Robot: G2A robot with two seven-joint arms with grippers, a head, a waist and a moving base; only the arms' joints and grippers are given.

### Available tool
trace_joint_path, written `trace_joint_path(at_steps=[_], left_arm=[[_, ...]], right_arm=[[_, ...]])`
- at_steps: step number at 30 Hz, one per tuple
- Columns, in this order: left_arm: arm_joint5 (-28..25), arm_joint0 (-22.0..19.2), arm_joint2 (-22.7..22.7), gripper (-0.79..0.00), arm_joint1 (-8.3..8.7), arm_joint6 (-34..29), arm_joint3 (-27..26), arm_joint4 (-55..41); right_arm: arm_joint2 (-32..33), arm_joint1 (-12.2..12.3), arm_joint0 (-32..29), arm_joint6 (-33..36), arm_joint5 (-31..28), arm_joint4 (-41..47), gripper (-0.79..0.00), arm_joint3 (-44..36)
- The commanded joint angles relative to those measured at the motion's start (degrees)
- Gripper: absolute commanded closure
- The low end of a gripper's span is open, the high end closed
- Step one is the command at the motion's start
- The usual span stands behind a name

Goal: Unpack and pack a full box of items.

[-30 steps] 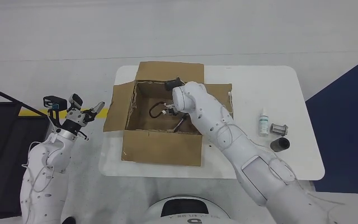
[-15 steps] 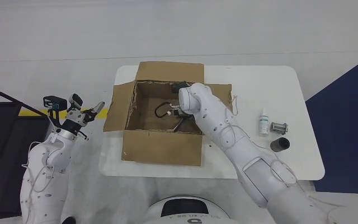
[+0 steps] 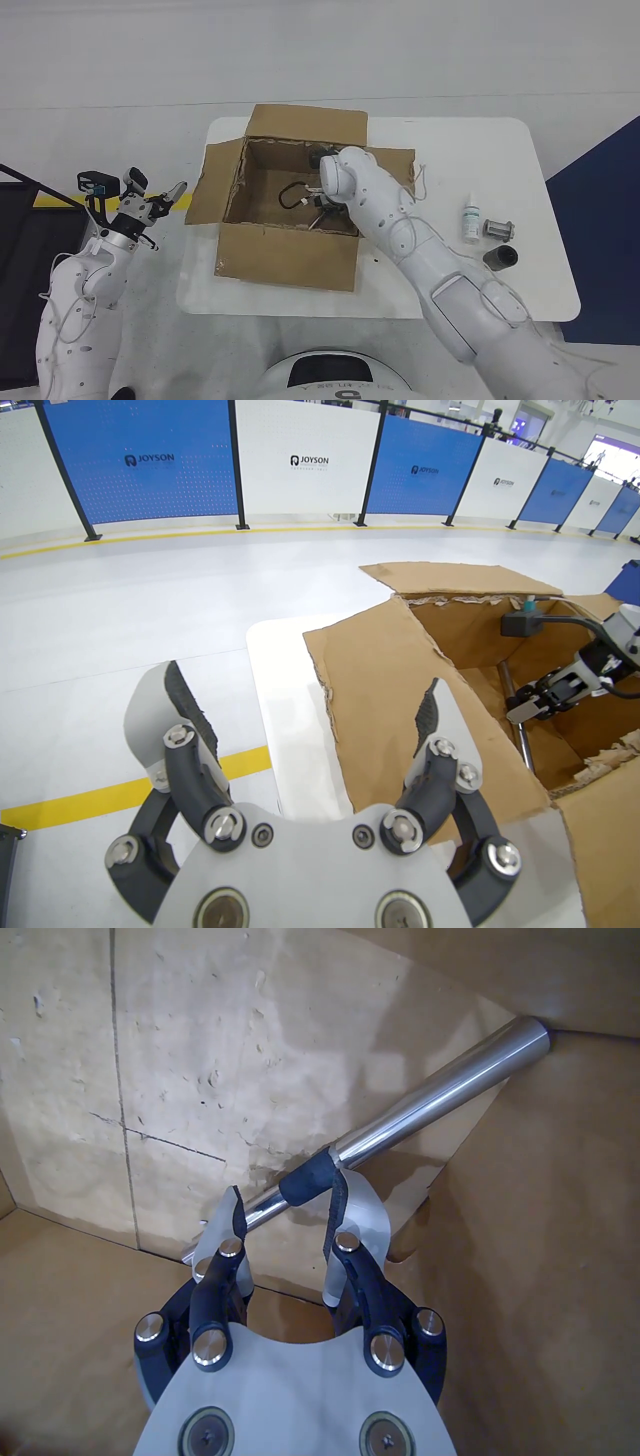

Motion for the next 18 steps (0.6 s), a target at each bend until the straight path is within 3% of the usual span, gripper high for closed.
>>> trace_joint_path(at_steps=[1, 2, 3, 10, 18], left_arm=[[0.00, 0.00, 0.00, -0.785, 0.00, 0.00, 0.00, 0.00], [0.00, 0.00, 0.00, -0.785, 0.00, 0.00, 0.00, 0.00], [0.00, 0.00, 0.00, -0.785, 0.00, 0.00, 0.00, 0.00], [0.00, 0.00, 0.00, -0.785, 0.00, 0.00, 0.00, 0.00], [0.00, 0.00, 0.00, -0.785, 0.00, 0.00, 0.00, 0.00]], right_arm=[[-0.40, -0.26, 0.41, -0.16, 0.03, -0.09, -0.105, 0.95], [-0.64, -0.37, 0.53, -0.26, -0.10, -0.21, -0.022, 1.29], [-0.84, -0.48, 0.55, -0.46, -0.31, -0.24, 0.000, 1.45], [-1.11, -0.24, -1.35, -2.86, -4.52, -0.97, 0.000, -2.18], [1.65, 2.17, -7.98, -3.32, -6.02, -6.07, 0.000, -14.43]])
